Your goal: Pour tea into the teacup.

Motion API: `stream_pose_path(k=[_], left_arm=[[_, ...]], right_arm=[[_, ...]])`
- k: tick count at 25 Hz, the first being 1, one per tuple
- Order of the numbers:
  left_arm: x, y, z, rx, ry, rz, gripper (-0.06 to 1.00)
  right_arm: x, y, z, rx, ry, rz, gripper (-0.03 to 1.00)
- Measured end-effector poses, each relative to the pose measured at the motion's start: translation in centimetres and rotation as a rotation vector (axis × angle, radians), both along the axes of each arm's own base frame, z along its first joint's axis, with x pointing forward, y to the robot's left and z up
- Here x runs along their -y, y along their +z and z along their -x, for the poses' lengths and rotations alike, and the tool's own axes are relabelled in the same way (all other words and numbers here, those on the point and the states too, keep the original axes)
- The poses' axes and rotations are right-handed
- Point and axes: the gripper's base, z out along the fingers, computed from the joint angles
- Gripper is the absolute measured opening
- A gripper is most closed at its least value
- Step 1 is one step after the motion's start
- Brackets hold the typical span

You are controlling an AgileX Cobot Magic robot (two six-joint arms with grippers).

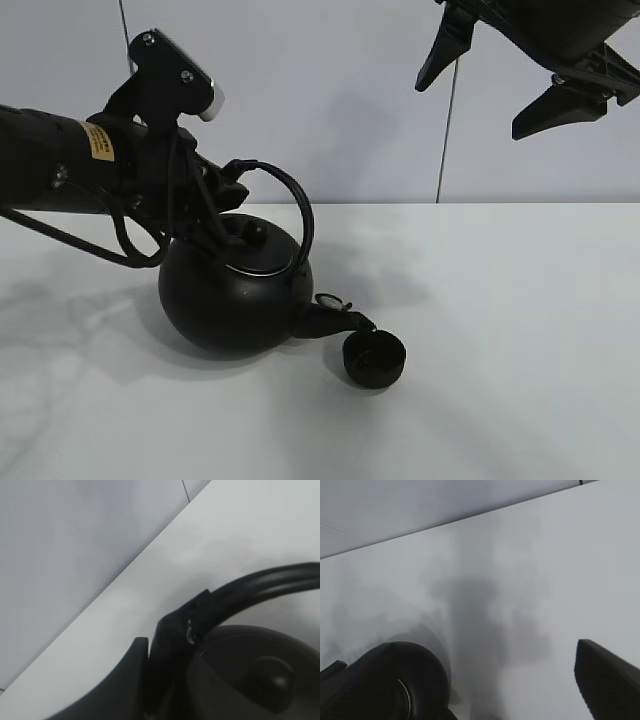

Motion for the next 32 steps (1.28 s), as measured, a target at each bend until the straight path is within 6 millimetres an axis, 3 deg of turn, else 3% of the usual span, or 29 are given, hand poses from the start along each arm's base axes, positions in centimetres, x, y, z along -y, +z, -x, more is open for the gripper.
stream_pose_path(k=[32], left_arm=[[0.00,0.00,0.00,0.018,-0.014,-0.026,0.11]], right_arm=[[0.00,0.00,0.00,0.000,0.000,0.000,0.66]])
